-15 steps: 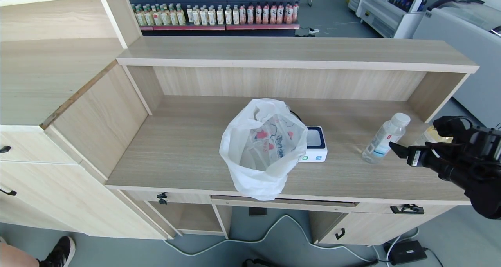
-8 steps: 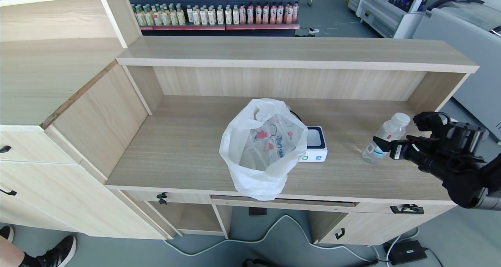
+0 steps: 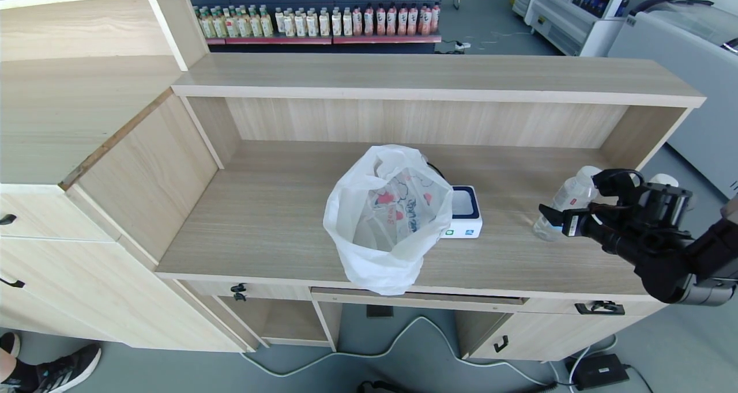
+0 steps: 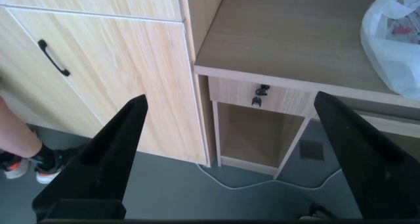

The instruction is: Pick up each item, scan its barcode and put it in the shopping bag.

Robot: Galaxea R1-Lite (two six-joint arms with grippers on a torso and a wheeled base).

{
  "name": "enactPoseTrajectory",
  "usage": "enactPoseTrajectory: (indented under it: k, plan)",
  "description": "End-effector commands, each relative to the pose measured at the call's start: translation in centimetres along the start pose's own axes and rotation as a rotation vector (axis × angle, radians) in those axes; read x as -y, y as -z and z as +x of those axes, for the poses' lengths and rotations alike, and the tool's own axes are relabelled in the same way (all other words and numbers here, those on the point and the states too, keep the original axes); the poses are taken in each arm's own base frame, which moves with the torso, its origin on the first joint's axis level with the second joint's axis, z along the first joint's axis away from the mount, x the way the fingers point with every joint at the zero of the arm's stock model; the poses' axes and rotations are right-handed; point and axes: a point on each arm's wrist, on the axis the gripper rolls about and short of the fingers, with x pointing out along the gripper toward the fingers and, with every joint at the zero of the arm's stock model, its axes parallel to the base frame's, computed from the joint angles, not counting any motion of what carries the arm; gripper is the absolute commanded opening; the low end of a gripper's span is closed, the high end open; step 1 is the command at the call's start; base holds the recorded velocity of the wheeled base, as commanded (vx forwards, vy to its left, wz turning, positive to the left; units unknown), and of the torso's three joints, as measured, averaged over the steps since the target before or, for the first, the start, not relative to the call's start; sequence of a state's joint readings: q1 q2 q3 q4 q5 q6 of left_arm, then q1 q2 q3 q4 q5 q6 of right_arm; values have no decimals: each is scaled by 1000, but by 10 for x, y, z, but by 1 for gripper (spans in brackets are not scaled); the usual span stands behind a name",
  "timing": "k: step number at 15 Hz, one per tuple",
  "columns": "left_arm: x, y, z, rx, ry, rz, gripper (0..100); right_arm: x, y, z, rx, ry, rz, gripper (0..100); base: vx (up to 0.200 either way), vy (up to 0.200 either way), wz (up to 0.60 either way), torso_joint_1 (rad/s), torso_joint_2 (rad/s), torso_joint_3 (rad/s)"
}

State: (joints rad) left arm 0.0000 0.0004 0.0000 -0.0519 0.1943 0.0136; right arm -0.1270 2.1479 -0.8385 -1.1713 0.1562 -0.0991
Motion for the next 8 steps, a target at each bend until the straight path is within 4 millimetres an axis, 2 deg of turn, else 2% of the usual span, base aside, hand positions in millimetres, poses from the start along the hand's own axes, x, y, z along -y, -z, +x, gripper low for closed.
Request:
enactPoseTrajectory:
  k: [1,8]
  plan:
    - [0,0,0,1,-1,0,100,-2,3,6,-1,-6,0,100,0,0,0,0,0,0]
    - [0,0,0,1,-1,0,100,-14,0,24,34,-40,-6,100,0,0,0,0,0,0]
